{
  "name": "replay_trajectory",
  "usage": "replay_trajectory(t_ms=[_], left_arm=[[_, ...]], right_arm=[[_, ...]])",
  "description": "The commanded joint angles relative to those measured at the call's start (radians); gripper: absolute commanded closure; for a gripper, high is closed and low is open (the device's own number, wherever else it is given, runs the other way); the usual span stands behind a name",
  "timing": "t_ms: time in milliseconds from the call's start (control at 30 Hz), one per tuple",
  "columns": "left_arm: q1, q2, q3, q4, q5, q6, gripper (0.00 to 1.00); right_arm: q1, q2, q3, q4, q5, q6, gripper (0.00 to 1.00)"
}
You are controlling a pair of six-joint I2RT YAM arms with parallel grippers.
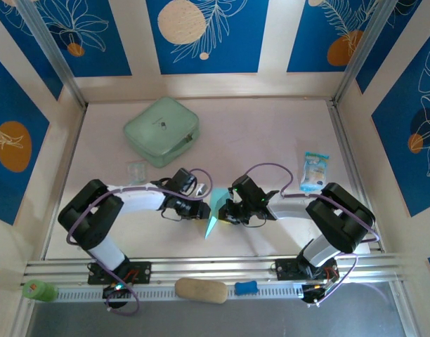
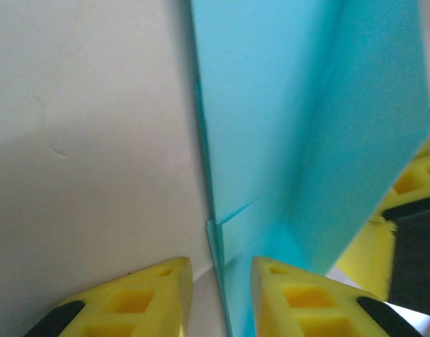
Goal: Fold a paper plane with a square sheet of paper (pick it up from the middle)
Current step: Turn over a paper plane at the center of the table.
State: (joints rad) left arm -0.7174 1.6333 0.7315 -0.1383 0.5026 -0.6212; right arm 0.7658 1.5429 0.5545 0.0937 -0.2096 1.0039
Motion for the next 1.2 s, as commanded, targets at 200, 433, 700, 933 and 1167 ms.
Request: replay_trajectory(t_ms=[200, 433, 700, 933, 1167], left_arm=[[-0.007, 0.053, 0.006, 0.08, 0.093, -0.034, 0.75], [-0.008, 0.069, 0.003, 0.122, 0.138, -0.059, 0.79], [-0.008, 0.071, -0.007, 0.175, 0.169, -0.086, 0.79], [-0.008, 0.081, -0.016, 0.21, 0.185, -0.103, 0.8], [-0.008, -0.007, -0.014, 0.122, 0.074, -0.056, 0.92]], right_arm=[[-0.002, 0.023, 0.014, 0.0, -0.019, 0.011, 0.88], [0.001, 0.043, 0.02, 0.016, -0.031, 0.012, 0.89], [0.001, 0.04, 0.022, 0.014, -0.031, 0.01, 0.89], [0.002, 0.033, 0.018, 0.012, -0.028, 0.012, 0.89], [-0.003, -0.024, 0.009, -0.034, 0.017, 0.006, 0.89]])
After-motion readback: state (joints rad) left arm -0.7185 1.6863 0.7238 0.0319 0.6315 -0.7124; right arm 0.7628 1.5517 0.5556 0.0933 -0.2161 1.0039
